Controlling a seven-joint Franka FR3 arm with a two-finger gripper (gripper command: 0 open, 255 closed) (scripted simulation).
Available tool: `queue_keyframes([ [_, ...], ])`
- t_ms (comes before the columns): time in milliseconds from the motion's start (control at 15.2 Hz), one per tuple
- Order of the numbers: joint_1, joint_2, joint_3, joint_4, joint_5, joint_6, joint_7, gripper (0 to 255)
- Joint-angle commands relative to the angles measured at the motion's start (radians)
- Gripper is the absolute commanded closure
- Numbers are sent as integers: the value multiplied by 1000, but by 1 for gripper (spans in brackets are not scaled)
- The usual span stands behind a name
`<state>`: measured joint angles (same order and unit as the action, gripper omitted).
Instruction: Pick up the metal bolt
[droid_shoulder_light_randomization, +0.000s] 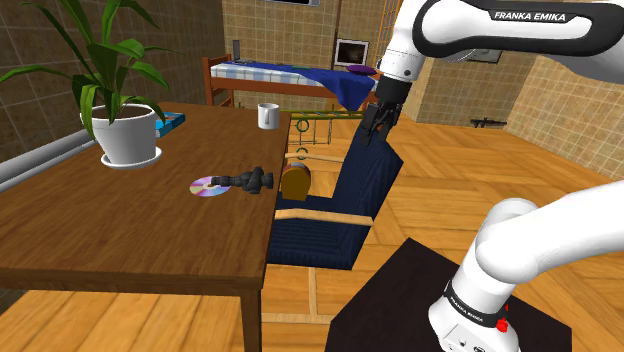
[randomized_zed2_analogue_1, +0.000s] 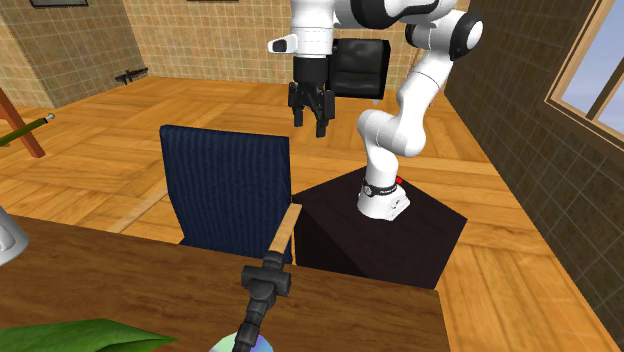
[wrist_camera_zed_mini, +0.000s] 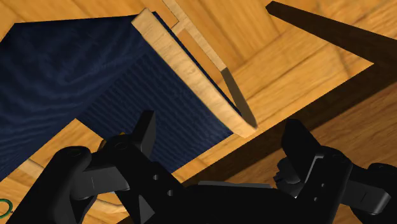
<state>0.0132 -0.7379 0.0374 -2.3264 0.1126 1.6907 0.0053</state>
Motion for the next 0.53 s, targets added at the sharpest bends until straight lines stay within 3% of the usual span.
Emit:
queue_keyframes([
  [0,0,0,0,0,0,0,0,0],
  [462,35,292,83,180,-21,62,10,0],
])
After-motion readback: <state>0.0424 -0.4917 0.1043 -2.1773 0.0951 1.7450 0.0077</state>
